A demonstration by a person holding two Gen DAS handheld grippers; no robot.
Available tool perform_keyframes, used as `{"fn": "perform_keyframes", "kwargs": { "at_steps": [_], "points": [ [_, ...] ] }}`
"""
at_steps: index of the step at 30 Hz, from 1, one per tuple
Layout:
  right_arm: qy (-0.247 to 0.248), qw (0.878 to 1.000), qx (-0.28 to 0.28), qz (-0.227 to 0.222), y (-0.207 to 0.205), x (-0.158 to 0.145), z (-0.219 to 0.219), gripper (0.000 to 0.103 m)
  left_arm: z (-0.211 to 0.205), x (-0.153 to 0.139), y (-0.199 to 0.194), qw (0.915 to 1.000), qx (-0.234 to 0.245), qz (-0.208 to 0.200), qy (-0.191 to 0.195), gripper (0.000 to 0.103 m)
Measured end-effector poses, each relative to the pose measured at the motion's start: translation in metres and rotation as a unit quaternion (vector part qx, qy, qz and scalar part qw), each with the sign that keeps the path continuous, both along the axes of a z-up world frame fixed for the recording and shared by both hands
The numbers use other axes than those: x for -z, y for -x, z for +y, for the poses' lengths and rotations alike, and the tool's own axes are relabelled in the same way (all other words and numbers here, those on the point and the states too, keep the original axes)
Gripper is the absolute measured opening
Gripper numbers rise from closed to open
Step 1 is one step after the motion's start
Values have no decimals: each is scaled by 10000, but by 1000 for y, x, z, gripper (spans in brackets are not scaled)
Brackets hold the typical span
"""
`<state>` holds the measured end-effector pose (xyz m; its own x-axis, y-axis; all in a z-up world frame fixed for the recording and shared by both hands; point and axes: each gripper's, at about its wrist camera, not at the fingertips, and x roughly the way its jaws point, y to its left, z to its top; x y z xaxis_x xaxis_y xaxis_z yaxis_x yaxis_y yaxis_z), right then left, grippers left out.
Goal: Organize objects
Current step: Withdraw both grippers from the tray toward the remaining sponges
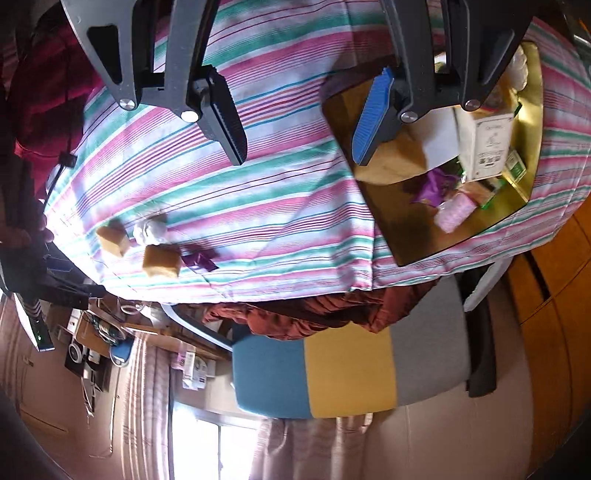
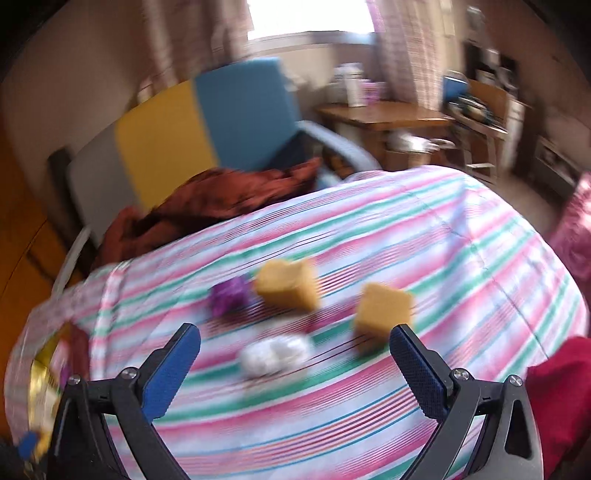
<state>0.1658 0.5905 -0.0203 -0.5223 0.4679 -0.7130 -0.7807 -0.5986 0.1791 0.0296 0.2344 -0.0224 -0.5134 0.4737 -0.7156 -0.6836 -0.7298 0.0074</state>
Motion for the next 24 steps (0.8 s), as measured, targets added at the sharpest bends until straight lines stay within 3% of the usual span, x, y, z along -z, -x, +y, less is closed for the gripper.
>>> {"fn": "perform_keyframes", "kwargs": {
  "at_steps": [3,7,13,24],
  "points": [
    [125,9986,504,44,-18,18,22,103,16,5,0,9998,103,-104,94,60],
    [826,9916,957,262,-39,40,45,103,42,15,1,9992,246,-215,235,60],
    [1518,9803,1135,559,-52,58,61,103,92,32,2,9965,555,-524,341,60],
    [1719,9751,1112,852,-54,62,61,103,181,41,2,9875,1321,-814,265,61]
  ]
}}
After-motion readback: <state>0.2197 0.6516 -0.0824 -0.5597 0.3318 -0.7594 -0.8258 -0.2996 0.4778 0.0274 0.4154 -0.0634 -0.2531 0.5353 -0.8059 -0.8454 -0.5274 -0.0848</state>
